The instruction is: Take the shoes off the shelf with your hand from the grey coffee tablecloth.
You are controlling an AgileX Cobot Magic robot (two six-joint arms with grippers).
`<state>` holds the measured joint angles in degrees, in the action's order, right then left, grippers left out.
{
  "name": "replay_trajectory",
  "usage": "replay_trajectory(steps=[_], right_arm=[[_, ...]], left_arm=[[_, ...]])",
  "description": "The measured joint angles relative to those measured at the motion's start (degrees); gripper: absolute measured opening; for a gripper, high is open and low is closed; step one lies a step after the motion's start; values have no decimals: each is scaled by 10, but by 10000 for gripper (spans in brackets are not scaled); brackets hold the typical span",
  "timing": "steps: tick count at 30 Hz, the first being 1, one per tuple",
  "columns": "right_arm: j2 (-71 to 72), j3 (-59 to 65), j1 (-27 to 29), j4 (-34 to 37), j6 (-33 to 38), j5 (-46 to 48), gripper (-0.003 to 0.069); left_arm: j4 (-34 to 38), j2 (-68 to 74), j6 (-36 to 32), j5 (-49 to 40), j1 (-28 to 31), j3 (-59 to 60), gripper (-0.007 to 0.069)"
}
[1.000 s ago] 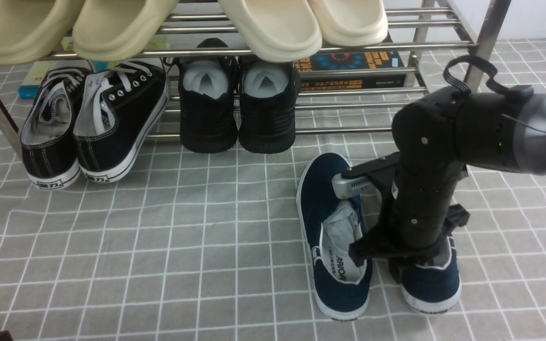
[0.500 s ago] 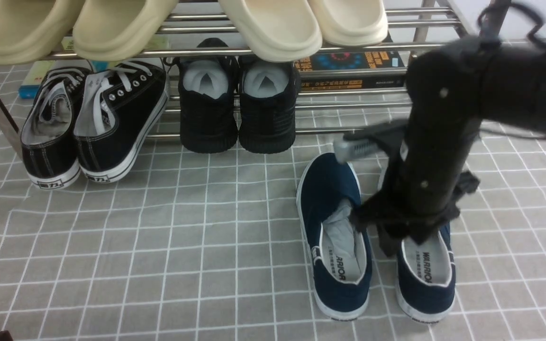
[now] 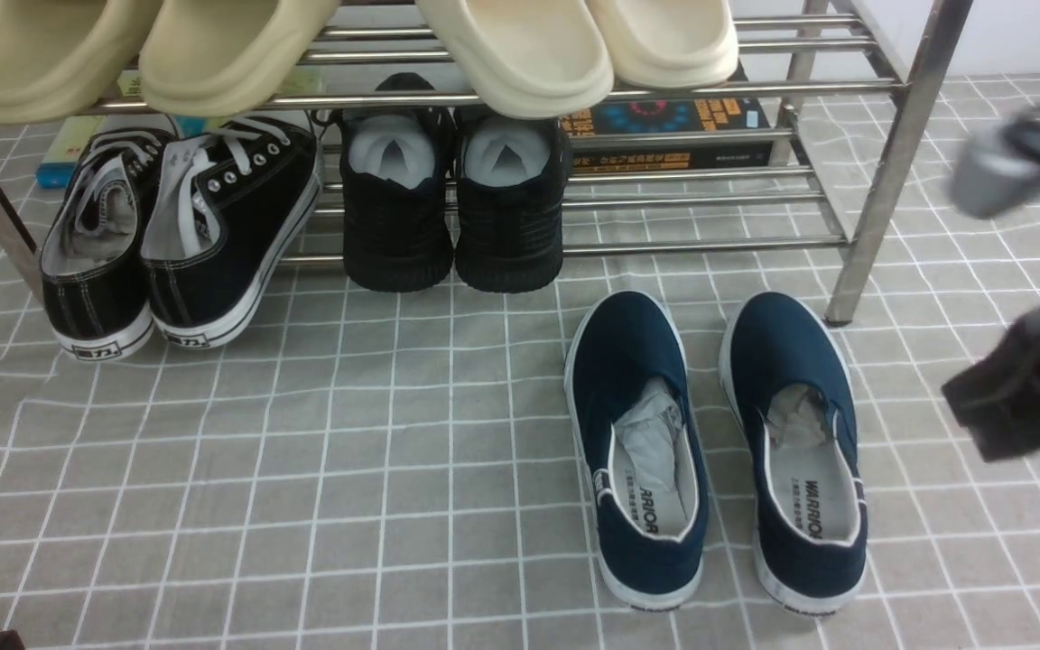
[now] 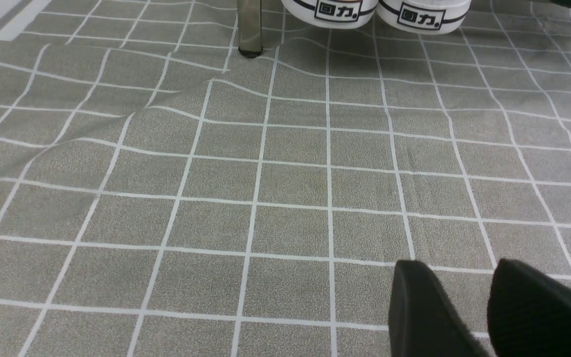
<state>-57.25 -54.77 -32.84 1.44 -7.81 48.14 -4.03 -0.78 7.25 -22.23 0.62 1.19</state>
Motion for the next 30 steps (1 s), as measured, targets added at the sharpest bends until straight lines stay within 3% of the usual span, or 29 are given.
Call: replay_trajectory(steps=[3,8,30], right_arm=[[90,111,0,8,2,-159,-15],[153,232,0,9,2,-273,-15],[170,278,1,11,3,-333,-4]], left_arm=[[0,0,0,0,0,0,240],[0,0,0,0,0,0,240],[0,0,0,0,0,0,240]])
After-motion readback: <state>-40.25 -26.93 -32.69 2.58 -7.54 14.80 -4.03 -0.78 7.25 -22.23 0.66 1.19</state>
